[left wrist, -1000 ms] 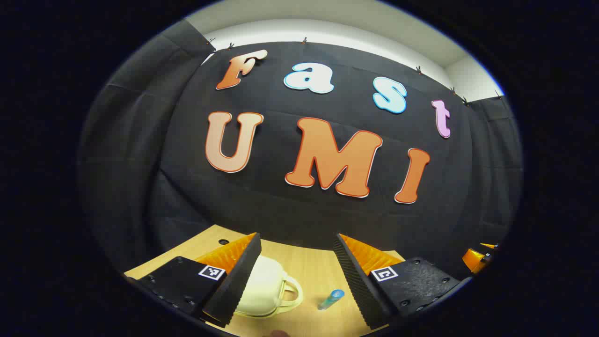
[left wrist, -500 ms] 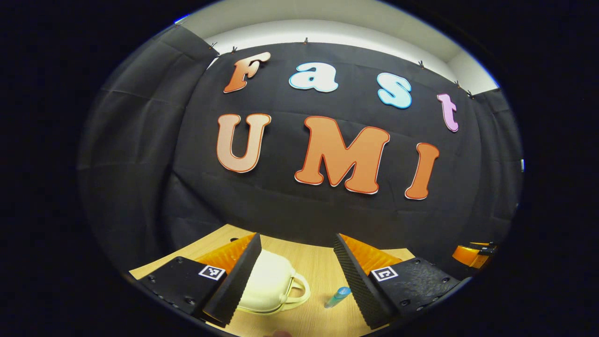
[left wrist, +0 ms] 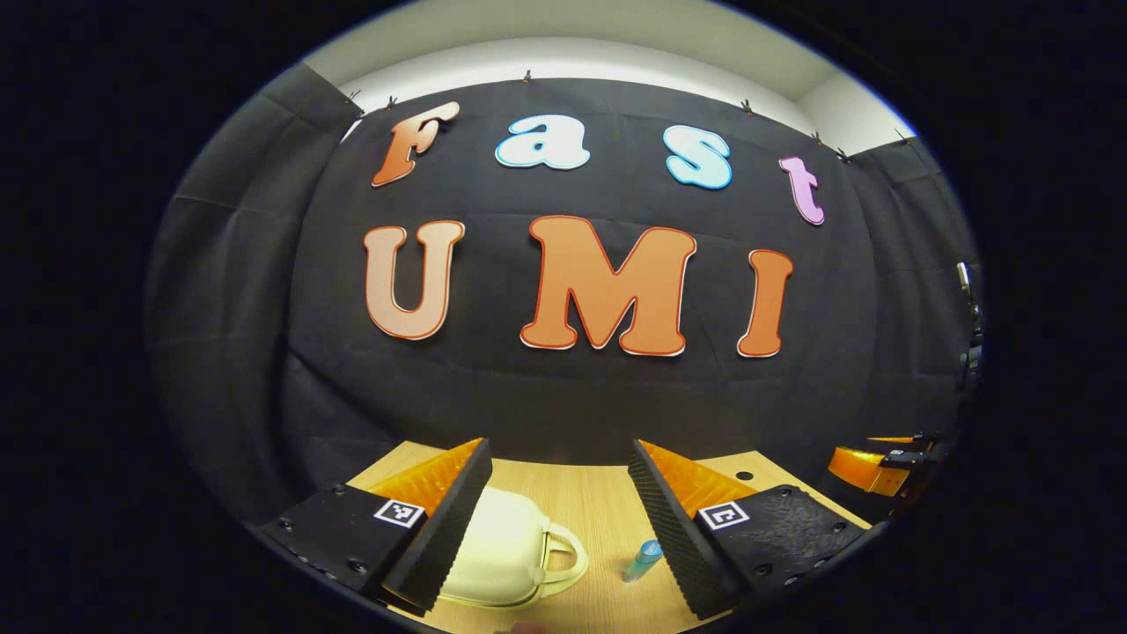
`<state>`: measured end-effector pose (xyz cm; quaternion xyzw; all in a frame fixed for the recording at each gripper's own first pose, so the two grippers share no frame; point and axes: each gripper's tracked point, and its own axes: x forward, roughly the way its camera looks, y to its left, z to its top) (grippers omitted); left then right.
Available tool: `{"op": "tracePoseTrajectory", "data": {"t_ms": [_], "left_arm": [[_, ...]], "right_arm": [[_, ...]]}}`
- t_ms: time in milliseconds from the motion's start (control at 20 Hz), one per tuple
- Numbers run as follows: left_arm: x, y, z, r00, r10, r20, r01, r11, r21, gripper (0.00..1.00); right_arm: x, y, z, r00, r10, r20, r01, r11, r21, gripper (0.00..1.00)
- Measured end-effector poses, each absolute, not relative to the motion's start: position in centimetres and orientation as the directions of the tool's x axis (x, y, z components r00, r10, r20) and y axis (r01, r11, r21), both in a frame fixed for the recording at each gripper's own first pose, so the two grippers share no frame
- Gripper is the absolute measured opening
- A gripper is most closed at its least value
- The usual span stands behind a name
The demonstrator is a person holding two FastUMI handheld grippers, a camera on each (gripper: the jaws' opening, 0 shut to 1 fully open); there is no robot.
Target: First open the suitcase, pack the skin care products into it, and then close the suitcase.
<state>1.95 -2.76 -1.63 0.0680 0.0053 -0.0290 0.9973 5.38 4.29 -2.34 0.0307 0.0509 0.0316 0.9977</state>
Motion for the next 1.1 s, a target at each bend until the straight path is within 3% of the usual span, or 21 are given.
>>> {"op": "tracePoseTrajectory", "data": {"t_ms": [200, 450, 1100], "left_arm": [[2.5, -2.2, -2.0, 0.999, -0.045, -0.015, 0.047, 0.984, 0.172, 0.97], [3.2, -1.2, -4.0, 1.0, 0.012, -0.027, -0.003, 0.947, 0.321, 0.97], [5.7, -1.1, -18.4, 0.951, 0.014, -0.31, 0.179, 0.792, 0.584, 0.98]], "right_arm": [[5.5, 4.5, -2.9, 0.99, 0.068, -0.127, -0.065, 0.997, 0.027, 0.94], [5.7, 3.4, -3.6, 0.988, 0.045, -0.148, -0.043, 0.999, 0.014, 0.94], [6.7, 0.2, -7.1, 0.969, -0.045, -0.243, 0.049, 0.999, 0.013, 0.95]]}}
